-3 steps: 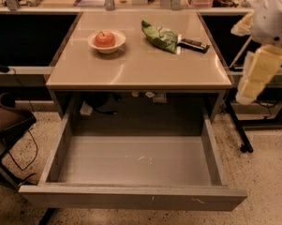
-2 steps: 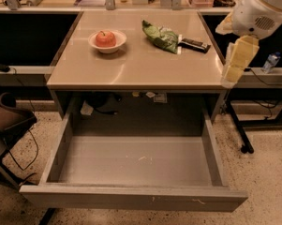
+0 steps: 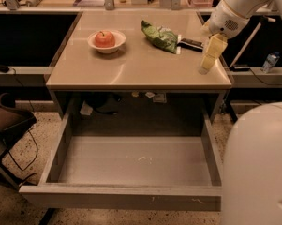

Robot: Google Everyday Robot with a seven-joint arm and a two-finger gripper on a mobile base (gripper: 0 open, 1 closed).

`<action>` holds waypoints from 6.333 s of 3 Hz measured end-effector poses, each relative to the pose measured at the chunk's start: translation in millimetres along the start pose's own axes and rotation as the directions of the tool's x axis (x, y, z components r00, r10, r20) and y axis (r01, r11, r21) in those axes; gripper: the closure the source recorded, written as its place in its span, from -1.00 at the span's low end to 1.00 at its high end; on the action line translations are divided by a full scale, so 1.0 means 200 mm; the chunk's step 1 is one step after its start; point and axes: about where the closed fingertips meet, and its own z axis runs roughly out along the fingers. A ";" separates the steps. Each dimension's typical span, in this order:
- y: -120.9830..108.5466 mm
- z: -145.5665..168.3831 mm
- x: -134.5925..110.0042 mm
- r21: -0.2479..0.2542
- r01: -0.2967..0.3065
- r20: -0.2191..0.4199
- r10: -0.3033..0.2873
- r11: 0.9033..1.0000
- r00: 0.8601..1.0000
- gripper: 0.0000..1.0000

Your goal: Place rxbar chocolate into top drawer

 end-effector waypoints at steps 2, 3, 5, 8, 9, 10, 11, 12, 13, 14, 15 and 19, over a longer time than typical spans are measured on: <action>-0.31 0.09 -0.17 0.085 -0.008 0.256 -0.014 0.996 0.967 -1.00; -0.35 0.06 -0.21 0.112 -0.003 0.275 -0.028 0.994 0.961 -1.00; -0.55 -0.04 -0.05 0.267 -0.126 0.266 0.052 0.955 0.963 -1.00; -0.70 0.04 0.04 0.292 -0.273 0.323 0.174 0.917 0.930 -1.00; -0.72 0.21 0.03 0.249 -0.279 0.323 0.193 0.927 0.927 -1.00; -0.80 0.43 -0.06 0.209 -0.311 0.386 0.214 0.927 0.897 -1.00; -0.93 0.55 -0.13 0.197 -0.389 0.501 0.249 0.900 0.829 -1.00; -0.93 0.55 -0.13 0.197 -0.389 0.501 0.249 0.900 0.829 -1.00; -0.99 0.45 -0.09 0.264 -0.424 0.485 0.261 0.866 0.835 -1.00; -1.07 0.26 -0.06 0.351 -0.480 0.496 0.275 0.804 0.824 -1.00; -1.09 0.25 -0.06 0.356 -0.489 0.500 0.280 0.796 0.820 -1.00; -1.07 0.52 0.13 0.313 -0.531 0.411 0.392 0.788 0.823 -0.62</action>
Offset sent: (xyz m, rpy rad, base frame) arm 0.1445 0.0035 0.0521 0.3692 -0.2171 -0.0078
